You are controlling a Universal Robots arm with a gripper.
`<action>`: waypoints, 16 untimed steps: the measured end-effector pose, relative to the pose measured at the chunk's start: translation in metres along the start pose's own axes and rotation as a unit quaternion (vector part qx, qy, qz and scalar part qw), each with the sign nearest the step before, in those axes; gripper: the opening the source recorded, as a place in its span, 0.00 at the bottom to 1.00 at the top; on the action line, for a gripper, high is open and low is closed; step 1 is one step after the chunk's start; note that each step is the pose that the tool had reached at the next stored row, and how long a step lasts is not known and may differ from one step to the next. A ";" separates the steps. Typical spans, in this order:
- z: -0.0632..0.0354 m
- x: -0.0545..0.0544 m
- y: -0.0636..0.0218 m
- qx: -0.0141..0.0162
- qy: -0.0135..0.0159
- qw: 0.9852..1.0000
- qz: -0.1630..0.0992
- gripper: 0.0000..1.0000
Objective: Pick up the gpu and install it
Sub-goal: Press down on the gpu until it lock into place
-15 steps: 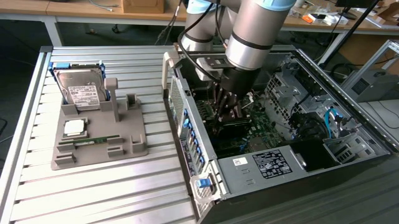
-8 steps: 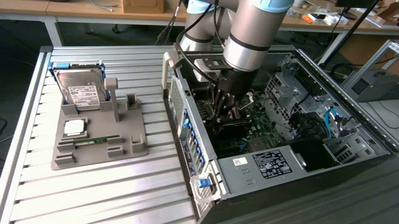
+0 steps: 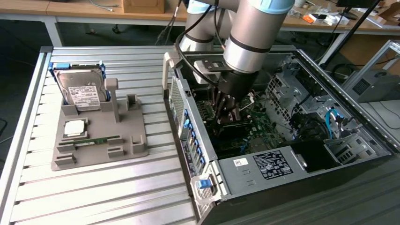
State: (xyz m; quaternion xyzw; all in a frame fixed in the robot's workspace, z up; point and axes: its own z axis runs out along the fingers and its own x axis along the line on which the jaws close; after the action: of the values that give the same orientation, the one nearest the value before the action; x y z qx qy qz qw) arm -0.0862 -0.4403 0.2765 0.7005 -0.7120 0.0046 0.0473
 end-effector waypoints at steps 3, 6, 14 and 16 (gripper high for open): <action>0.0004 0.002 0.0000 0.000 0.000 1.000 0.000 0.11; 0.0022 0.002 -0.0001 0.000 0.000 1.000 0.000 0.11; 0.0052 0.002 -0.0004 0.000 0.000 1.000 0.000 0.11; 0.0053 0.002 -0.0004 0.000 0.000 1.000 0.000 0.11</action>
State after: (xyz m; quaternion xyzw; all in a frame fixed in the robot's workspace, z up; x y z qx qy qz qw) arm -0.0861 -0.4422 0.2713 0.7006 -0.7120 0.0046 0.0474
